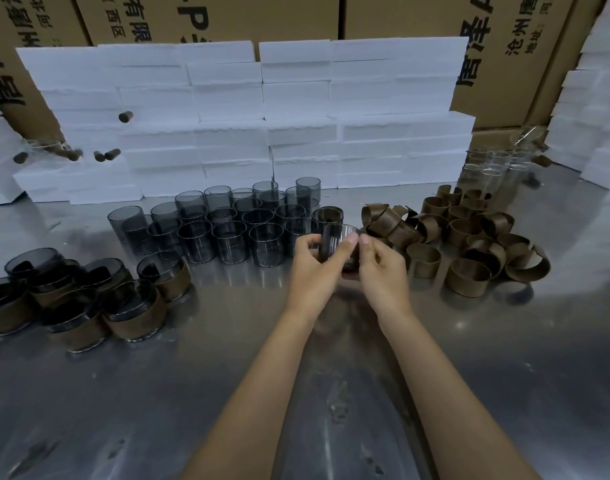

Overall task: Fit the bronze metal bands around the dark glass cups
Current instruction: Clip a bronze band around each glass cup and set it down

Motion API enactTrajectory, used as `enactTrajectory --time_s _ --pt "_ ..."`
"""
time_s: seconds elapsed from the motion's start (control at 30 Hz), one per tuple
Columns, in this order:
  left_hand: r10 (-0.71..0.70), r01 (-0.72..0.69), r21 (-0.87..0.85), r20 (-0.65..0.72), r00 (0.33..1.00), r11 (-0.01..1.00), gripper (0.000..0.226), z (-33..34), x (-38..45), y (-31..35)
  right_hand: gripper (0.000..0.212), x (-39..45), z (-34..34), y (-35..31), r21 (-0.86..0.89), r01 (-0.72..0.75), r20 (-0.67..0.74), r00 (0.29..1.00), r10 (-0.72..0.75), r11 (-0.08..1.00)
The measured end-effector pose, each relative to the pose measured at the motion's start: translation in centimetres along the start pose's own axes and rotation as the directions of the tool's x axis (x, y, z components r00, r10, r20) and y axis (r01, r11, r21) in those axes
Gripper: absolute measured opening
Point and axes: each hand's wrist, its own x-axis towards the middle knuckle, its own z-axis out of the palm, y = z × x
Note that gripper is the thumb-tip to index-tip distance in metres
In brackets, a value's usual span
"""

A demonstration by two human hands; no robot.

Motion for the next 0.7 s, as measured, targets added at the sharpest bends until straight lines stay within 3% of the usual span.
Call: enactTrajectory --time_s 0.07,0.2,0.3,0.37,0.43,0.5,0.57,0.6,0.7 --pt "-0.044 0.044 -0.030 -0.006 0.999 0.999 0.057 -0.3 0.0 0.1 0.025 -0.1 0.0 -0.2 0.084 -0.078 0.061 0.995 0.073 0.993" --pt "-0.062 0.064 -0.038 0.051 0.997 0.997 0.058 -0.4 -0.3 0.5 0.056 -0.4 0.3 -0.3 0.202 -0.271 0.233 0.947 0.223 0.941" --pt "-0.018 0.018 0.008 0.107 0.994 1.000 0.064 0.3 -1.1 0.9 0.063 -0.4 -0.1 -0.8 0.337 -0.356 0.423 0.884 0.198 0.872" --pt "0.009 -0.016 0.088 0.084 0.996 0.996 0.052 0.5 -1.1 0.8 0.064 -0.6 -0.3 -1.1 0.305 -0.341 0.454 0.873 0.180 0.889" --pt "0.014 -0.025 0.161 0.069 0.998 0.987 0.042 0.4 -0.7 0.6 0.077 -1.1 0.1 -1.7 0.257 -0.303 0.417 0.891 0.178 0.918" --pt "0.021 -0.036 0.170 0.086 0.996 0.985 0.053 0.3 -0.5 0.3 0.081 -1.8 0.7 -2.1 0.212 -0.239 0.344 0.926 0.156 0.948" --pt "0.035 -0.051 0.175 0.091 0.995 0.983 0.084 0.3 -0.5 0.1 0.052 -1.4 0.6 -1.8 0.175 -0.182 0.253 0.958 0.134 0.968" --pt "0.043 -0.055 0.172 0.073 0.996 0.984 0.089 0.3 -0.4 0.1 0.046 -1.3 0.4 -1.7 0.159 -0.176 0.223 0.965 0.138 0.972" --pt "0.091 -0.092 0.111 0.008 0.996 0.990 0.051 0.2 -0.3 0.0 0.051 -0.8 0.2 -1.2 0.167 -0.183 0.157 0.975 0.157 0.969"
